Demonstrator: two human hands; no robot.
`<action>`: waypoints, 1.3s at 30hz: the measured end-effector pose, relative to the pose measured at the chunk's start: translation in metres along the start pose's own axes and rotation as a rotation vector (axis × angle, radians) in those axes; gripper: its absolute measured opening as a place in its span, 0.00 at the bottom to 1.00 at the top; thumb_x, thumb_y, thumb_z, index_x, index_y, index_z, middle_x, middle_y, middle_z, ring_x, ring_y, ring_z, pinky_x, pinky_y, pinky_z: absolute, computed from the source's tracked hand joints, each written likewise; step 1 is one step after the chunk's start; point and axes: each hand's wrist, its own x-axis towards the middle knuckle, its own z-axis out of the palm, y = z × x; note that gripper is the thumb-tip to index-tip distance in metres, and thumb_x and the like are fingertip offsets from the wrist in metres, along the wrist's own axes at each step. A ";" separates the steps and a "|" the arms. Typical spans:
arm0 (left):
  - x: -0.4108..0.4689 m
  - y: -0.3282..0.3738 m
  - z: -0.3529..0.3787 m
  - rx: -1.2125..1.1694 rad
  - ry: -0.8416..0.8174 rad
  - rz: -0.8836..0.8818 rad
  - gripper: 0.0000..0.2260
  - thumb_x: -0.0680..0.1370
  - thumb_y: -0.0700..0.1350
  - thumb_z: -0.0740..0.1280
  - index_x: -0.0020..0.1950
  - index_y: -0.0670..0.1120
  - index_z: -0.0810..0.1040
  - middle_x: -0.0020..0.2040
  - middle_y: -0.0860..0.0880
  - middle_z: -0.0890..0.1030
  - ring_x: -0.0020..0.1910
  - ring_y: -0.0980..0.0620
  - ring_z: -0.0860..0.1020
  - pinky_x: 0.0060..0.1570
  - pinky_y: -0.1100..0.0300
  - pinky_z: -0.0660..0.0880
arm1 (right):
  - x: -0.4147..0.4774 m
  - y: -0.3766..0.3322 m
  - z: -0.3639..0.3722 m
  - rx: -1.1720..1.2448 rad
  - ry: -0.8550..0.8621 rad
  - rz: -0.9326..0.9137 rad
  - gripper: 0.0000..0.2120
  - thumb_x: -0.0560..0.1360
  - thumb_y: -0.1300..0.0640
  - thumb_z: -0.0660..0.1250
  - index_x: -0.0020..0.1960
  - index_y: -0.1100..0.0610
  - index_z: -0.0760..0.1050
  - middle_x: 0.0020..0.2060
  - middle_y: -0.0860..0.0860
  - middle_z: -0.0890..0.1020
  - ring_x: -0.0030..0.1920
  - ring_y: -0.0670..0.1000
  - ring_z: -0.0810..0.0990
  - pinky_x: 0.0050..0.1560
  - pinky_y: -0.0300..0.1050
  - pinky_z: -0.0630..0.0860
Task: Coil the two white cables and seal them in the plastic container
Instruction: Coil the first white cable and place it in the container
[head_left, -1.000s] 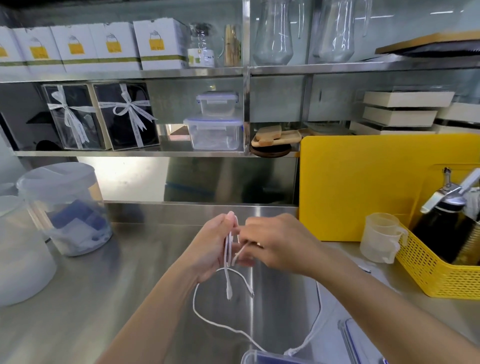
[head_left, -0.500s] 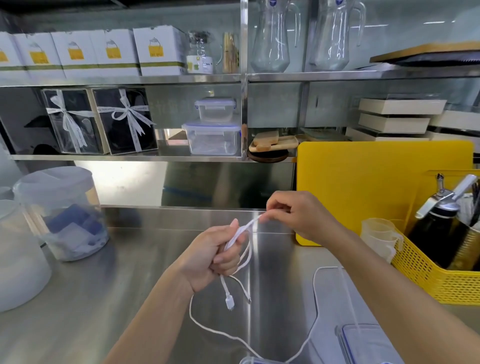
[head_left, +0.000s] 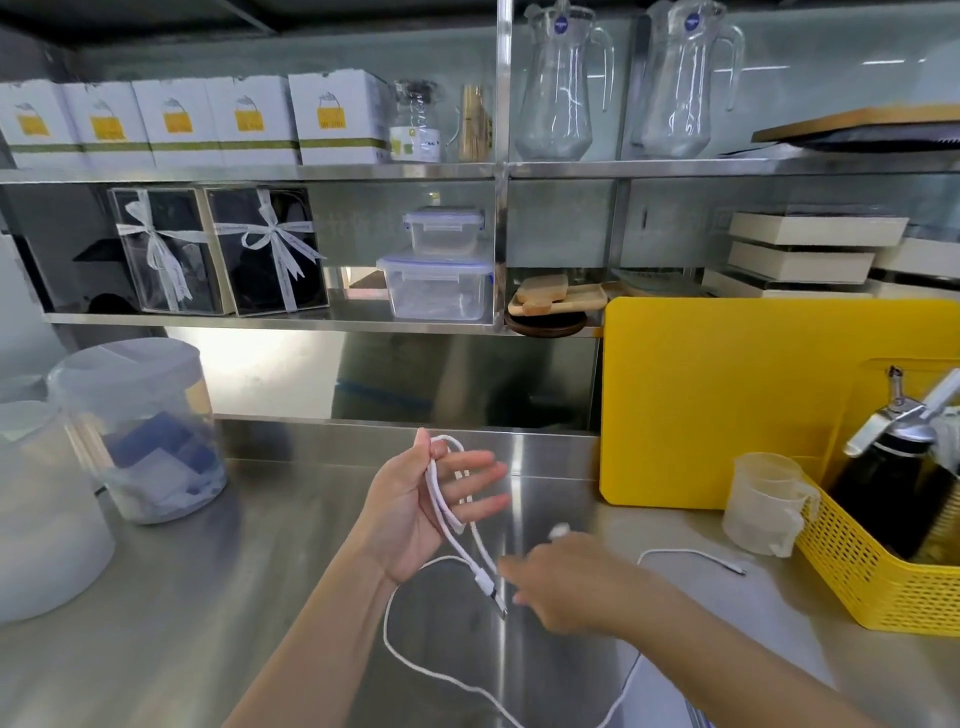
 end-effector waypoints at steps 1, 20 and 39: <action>0.001 -0.002 -0.003 0.054 0.006 -0.025 0.17 0.81 0.51 0.52 0.38 0.43 0.69 0.40 0.39 0.85 0.43 0.40 0.85 0.42 0.42 0.81 | -0.004 -0.007 -0.008 0.006 0.016 -0.058 0.10 0.78 0.57 0.56 0.58 0.59 0.67 0.50 0.62 0.79 0.47 0.63 0.78 0.42 0.52 0.70; -0.015 -0.028 -0.002 0.578 -0.216 -0.261 0.18 0.81 0.52 0.53 0.35 0.45 0.70 0.16 0.49 0.64 0.15 0.56 0.54 0.20 0.68 0.52 | -0.034 0.048 -0.067 0.974 0.305 0.012 0.06 0.66 0.57 0.74 0.37 0.59 0.79 0.24 0.47 0.73 0.25 0.44 0.67 0.24 0.33 0.64; -0.008 -0.015 -0.016 0.185 0.033 -0.105 0.19 0.80 0.49 0.56 0.29 0.46 0.64 0.16 0.54 0.58 0.13 0.58 0.54 0.19 0.69 0.50 | 0.002 0.014 0.023 0.761 0.390 0.176 0.13 0.78 0.44 0.51 0.54 0.50 0.68 0.36 0.48 0.77 0.37 0.48 0.77 0.43 0.51 0.78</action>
